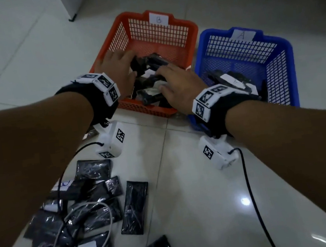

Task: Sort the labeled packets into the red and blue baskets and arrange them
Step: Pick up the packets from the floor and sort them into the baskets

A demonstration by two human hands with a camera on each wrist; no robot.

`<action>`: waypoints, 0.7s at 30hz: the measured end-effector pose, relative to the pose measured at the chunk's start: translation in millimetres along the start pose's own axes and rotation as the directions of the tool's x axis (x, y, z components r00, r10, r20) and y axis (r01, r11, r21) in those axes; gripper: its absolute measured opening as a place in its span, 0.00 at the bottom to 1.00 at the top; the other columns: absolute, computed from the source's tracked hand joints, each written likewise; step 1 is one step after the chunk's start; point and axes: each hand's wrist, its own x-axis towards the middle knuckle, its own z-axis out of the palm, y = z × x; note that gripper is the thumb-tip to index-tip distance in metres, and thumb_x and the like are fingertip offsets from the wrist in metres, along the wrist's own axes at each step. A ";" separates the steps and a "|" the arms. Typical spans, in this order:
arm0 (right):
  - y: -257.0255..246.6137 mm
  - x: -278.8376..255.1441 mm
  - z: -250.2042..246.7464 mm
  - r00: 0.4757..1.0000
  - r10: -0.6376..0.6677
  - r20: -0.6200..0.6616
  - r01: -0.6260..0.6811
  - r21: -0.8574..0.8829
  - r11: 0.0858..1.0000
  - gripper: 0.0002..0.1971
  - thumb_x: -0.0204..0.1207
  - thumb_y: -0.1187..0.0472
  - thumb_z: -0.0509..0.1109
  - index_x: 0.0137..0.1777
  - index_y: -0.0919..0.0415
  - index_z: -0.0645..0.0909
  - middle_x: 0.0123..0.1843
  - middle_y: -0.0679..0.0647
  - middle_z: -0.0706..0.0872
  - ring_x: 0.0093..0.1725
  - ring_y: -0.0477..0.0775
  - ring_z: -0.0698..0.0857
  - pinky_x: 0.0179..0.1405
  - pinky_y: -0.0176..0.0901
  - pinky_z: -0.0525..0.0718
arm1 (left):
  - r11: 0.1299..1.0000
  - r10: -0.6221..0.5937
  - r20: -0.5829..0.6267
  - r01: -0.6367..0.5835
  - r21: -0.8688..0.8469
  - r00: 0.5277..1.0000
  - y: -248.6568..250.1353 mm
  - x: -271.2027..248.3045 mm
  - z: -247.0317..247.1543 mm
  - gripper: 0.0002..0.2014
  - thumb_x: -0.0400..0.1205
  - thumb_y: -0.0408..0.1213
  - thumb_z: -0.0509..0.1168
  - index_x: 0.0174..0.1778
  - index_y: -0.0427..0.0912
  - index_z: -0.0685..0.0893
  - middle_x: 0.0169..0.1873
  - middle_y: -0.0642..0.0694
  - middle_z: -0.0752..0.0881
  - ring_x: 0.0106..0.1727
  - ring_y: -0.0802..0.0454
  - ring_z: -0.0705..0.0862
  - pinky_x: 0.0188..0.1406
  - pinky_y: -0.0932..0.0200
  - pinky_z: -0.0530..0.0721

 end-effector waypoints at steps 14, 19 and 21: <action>-46.7 -51.7 11.3 0.983 -0.151 -0.105 0.137 -0.129 0.982 0.17 0.81 0.53 0.63 0.68 0.55 0.77 0.67 0.55 0.78 0.68 0.59 0.76 0.63 0.54 0.73 | 0.966 -0.199 0.044 0.204 -0.158 0.979 7.5 -157.2 1.6 0.13 0.81 0.45 0.64 0.58 0.44 0.82 0.55 0.42 0.82 0.55 0.40 0.82 0.49 0.48 0.82; -68.6 -140.2 47.3 0.949 -0.145 0.280 0.134 0.058 0.989 0.11 0.78 0.48 0.64 0.57 0.50 0.79 0.56 0.50 0.83 0.57 0.57 0.82 0.53 0.49 0.78 | 0.910 -0.317 0.403 0.396 -0.127 0.858 21.9 -237.9 34.0 0.17 0.79 0.50 0.68 0.59 0.46 0.82 0.50 0.44 0.88 0.54 0.41 0.85 0.53 0.48 0.84; -74.7 -170.8 64.2 0.891 -0.120 0.437 0.125 0.018 0.992 0.13 0.75 0.43 0.65 0.53 0.49 0.79 0.54 0.50 0.85 0.53 0.57 0.84 0.49 0.48 0.78 | 0.879 -0.338 0.423 0.443 -0.176 0.841 29.5 -260.7 44.5 0.17 0.77 0.51 0.70 0.58 0.47 0.83 0.51 0.44 0.88 0.53 0.42 0.86 0.52 0.47 0.85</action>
